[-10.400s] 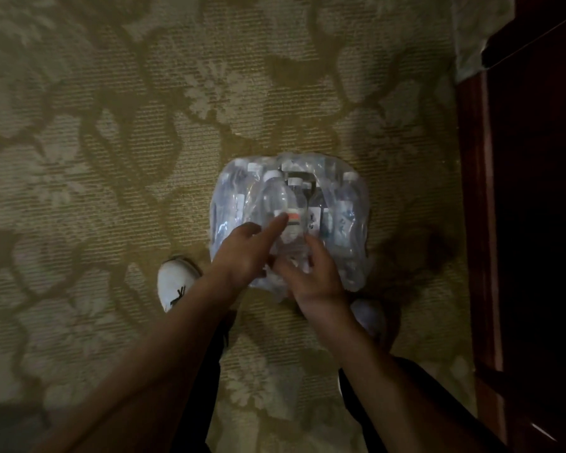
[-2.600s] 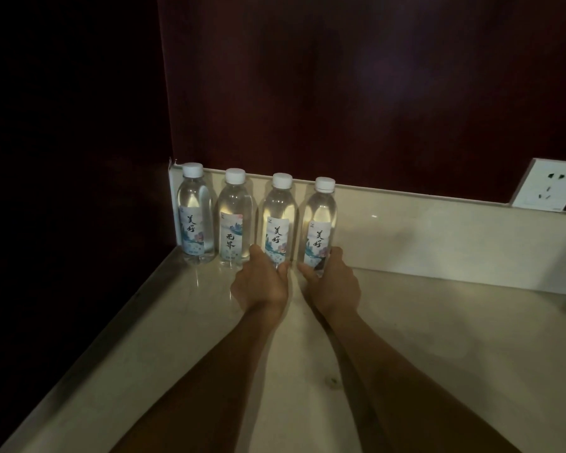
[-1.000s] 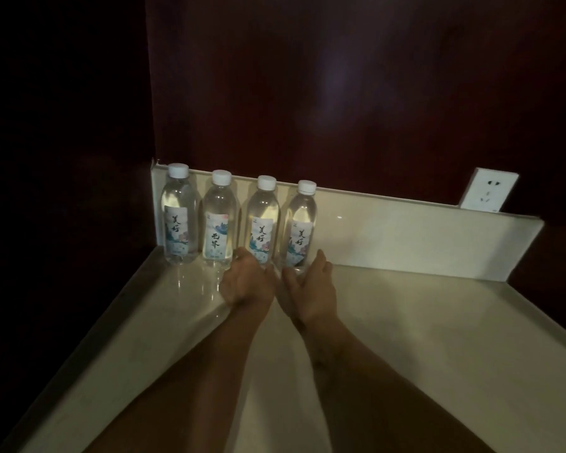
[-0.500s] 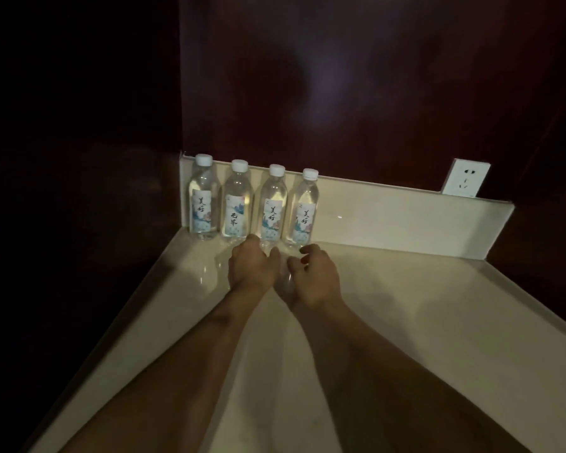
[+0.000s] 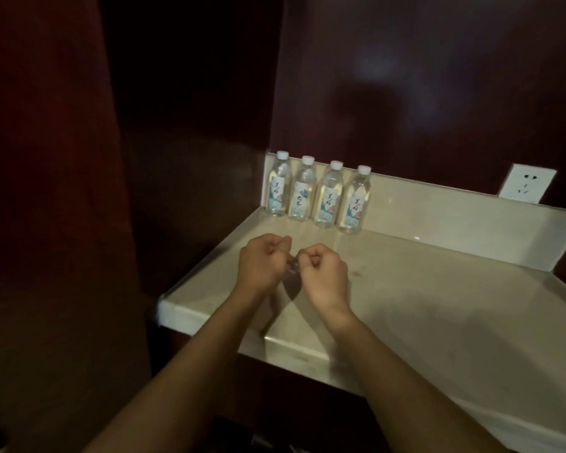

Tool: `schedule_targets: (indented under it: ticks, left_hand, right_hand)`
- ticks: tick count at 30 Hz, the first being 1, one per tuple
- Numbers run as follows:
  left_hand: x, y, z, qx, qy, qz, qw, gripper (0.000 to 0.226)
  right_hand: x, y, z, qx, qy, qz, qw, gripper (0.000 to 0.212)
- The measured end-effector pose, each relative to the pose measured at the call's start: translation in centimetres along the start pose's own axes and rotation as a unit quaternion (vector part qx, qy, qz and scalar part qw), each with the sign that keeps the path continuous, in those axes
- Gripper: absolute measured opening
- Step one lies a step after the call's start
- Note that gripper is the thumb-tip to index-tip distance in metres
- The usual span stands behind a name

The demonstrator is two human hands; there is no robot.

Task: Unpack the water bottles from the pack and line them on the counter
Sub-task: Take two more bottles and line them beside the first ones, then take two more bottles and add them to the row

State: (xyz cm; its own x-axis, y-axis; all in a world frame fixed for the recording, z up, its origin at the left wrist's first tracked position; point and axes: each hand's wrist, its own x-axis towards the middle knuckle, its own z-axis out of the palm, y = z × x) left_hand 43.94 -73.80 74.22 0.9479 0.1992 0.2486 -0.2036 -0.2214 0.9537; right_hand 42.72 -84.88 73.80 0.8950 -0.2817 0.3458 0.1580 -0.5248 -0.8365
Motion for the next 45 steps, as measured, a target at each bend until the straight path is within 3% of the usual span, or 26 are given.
schedule_targets:
  ticks: [3, 11, 20, 30, 37, 45]
  left_hand:
    - [-3.5, 0.4, -2.7, -0.045, 0.022, 0.008, 0.999, 0.026]
    - [-10.8, 0.4, -11.2, 0.020, 0.132, 0.064, 0.989, 0.031]
    - [-17.9, -6.4, -25.1, 0.042, 0.235, -0.032, 0.971, 0.040]
    - [-28.3, -18.6, -44.0, 0.024, 0.362, -0.184, 0.913, 0.036]
    - [-34.5, -26.2, -52.3, -0.029, 0.430, -0.312, 0.847, 0.022]
    - [-37.7, -34.6, -58.9, -0.032, 0.484, -0.424, 0.764, 0.015]
  right_hand:
    - [-3.5, -1.4, 0.6, 0.043, -0.015, -0.026, 0.999, 0.019]
    - [-11.1, -5.2, 4.7, 0.141, -0.056, -0.087, 0.985, 0.021]
    - [-21.7, -8.6, 16.2, 0.150, -0.224, -0.095, 0.958, 0.019]
    - [-38.5, -11.5, 31.8, 0.191, -0.398, 0.004, 0.897, 0.021]
    - [-47.6, -9.8, 40.6, 0.094, -0.566, 0.070, 0.816, 0.020]
    - [-53.5, -5.9, 51.3, -0.082, -0.732, 0.141, 0.661, 0.016]
